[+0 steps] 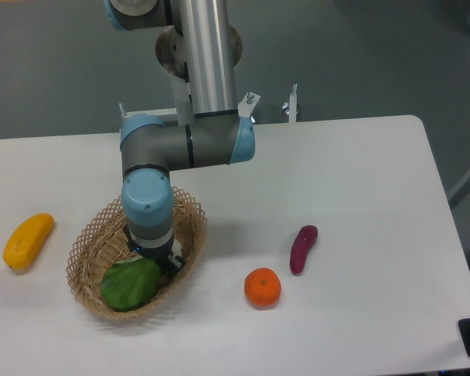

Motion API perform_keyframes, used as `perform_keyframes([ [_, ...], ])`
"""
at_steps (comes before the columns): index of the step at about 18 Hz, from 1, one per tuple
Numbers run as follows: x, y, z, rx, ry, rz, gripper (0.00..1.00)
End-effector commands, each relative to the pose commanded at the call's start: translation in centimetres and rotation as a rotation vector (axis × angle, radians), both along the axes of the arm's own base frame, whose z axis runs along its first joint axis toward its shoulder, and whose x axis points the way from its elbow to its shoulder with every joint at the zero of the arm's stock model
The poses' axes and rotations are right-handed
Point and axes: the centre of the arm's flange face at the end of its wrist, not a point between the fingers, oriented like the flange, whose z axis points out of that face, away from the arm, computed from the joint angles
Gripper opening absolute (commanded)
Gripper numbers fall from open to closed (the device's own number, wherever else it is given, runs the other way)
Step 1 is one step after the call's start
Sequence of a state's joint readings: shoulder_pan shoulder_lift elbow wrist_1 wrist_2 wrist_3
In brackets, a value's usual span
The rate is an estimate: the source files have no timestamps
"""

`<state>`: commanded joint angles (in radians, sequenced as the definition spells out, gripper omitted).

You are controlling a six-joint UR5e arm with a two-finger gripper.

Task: Pick up the green vegetable from the basket
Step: 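Lower the gripper into the basket and close it on the bok choy, then lift the bok choy out of the basket and carry it away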

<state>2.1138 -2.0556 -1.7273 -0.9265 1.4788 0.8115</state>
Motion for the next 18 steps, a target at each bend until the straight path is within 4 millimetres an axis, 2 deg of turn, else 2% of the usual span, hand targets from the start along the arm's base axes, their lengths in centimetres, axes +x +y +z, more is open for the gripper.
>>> perform_keyframes([
  [5, 0.1, -0.3, 3.1, 0.032, 0.014, -0.011, 0.17],
  [10, -0.7, -1.3, 6.7, 0.082, 0.042, 0.010, 0.18],
  [13, -3.2, -2.6, 8.2, 0.094, 0.055, 0.056, 0.18],
  [15, -5.8, -3.7, 9.6, 0.111, 0.073, 0.101, 0.18],
  [18, -9.6, -5.2, 10.5, 0.125, 0.094, 0.112, 0.18],
])
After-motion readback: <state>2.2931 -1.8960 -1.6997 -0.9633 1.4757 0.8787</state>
